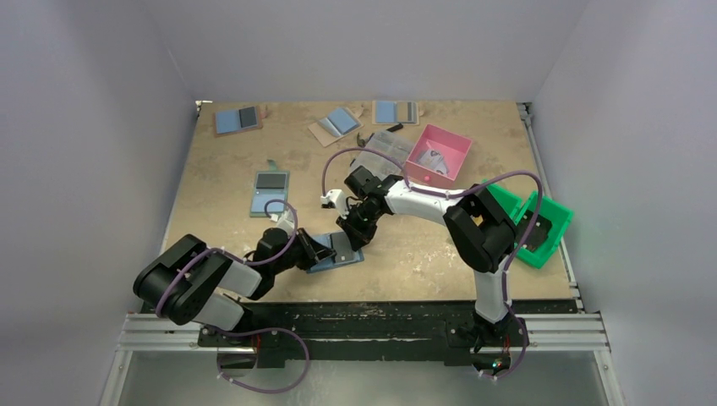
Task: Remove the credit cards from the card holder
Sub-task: Remove the credit card from the card holder.
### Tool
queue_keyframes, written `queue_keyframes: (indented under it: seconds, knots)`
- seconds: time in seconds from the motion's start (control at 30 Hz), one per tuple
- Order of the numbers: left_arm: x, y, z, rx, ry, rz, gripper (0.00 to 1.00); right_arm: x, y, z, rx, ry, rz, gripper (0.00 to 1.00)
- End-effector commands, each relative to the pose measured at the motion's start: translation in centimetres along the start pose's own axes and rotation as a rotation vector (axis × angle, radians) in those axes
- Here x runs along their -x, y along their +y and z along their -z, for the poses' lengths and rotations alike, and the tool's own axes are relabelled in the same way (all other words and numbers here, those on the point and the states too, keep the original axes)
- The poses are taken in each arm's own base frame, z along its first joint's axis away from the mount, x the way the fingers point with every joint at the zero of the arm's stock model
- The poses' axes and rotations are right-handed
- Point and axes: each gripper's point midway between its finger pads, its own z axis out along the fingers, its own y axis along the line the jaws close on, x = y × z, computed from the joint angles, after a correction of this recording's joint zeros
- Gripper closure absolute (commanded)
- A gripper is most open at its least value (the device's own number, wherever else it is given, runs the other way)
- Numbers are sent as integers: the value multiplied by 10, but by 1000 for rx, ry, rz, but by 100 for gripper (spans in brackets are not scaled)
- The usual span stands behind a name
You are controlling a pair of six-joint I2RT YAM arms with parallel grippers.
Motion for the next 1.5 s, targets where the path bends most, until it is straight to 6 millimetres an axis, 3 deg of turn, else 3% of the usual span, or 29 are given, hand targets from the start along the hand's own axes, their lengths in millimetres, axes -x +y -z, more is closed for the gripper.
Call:
queue_keyframes:
  seconds: [0.0, 0.4, 0.9, 1.07, 1.47]
  knots:
    - [-3, -8, -2, -37, 12, -8, 100, -8, 1, -28, -14, 33, 61, 95]
    - [6, 4, 16, 32, -32, -52, 100, -23, -28, -26, -92, 64, 1, 96]
    - [-11, 6, 27, -11, 55, 66, 100, -31, -27, -30, -72, 96, 6, 96]
    - [-10, 1, 31, -30, 62, 101, 100, -31, -26, -29, -66, 96, 10, 96]
    - [-8, 16, 37, 16, 50, 119, 100, -31, -24, -29, -54, 96, 14, 95]
